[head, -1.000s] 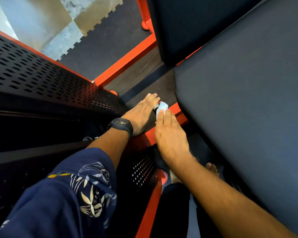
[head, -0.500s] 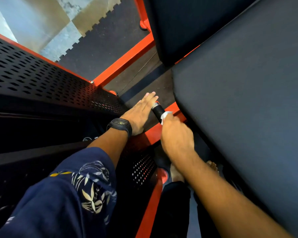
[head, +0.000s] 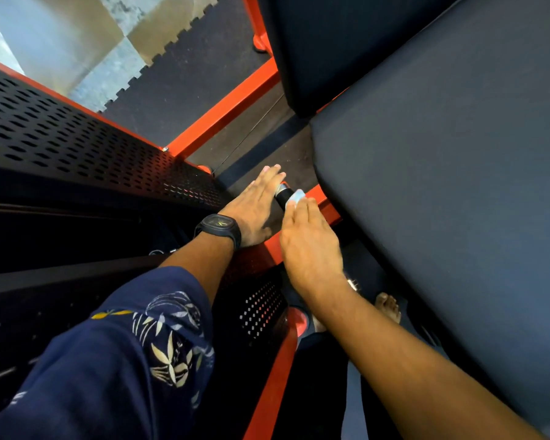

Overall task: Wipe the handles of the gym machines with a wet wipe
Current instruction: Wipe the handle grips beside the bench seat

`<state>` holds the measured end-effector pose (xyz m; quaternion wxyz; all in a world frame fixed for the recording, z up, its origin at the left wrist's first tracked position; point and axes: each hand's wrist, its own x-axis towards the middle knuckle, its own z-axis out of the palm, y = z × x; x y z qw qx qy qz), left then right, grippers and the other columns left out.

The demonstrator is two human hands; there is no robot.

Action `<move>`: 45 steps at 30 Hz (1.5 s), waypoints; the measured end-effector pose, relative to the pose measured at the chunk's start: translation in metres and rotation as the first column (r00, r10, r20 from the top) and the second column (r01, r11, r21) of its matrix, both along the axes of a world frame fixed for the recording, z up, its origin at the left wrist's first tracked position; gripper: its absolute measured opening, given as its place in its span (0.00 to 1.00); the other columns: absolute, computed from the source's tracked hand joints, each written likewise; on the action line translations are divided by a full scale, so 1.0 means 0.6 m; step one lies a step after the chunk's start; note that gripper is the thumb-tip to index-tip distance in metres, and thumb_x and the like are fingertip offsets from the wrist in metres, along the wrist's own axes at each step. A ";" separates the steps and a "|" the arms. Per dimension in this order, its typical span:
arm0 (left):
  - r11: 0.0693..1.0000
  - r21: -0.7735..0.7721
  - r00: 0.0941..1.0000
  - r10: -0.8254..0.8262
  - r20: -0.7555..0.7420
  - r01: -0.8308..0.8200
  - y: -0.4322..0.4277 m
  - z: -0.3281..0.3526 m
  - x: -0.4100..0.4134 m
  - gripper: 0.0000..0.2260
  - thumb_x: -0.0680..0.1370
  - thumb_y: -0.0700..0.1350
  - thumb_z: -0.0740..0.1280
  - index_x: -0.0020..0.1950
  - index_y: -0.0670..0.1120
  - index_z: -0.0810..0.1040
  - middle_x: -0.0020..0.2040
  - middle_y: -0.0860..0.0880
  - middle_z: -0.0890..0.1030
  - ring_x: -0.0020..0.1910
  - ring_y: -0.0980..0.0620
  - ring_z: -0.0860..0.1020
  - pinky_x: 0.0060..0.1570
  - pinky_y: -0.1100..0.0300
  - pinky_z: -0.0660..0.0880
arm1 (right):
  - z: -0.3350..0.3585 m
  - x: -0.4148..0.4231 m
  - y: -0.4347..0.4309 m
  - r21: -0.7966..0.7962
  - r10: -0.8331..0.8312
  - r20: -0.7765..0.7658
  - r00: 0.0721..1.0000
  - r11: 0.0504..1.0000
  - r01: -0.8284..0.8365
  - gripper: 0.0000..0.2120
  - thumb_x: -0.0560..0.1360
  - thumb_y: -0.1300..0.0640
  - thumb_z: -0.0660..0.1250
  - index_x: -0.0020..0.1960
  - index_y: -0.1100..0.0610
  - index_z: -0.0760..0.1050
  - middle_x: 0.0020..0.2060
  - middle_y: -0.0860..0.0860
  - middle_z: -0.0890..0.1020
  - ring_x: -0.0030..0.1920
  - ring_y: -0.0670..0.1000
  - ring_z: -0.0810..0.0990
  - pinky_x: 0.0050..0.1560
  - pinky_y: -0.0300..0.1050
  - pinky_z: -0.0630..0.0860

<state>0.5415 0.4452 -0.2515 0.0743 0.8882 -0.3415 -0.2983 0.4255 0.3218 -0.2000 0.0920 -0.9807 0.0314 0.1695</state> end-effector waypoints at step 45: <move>0.993 -0.081 0.995 0.088 0.049 -0.084 -0.013 0.004 -0.035 0.46 0.67 0.28 0.67 0.81 0.38 0.48 0.82 0.40 0.46 0.81 0.43 0.43 0.80 0.49 0.47 | -0.008 -0.080 -0.011 -0.099 0.132 0.066 0.989 0.987 -0.125 0.25 0.79 0.67 0.46 0.75 0.74 0.55 0.72 0.75 0.59 0.74 0.70 0.62 0.73 0.59 0.65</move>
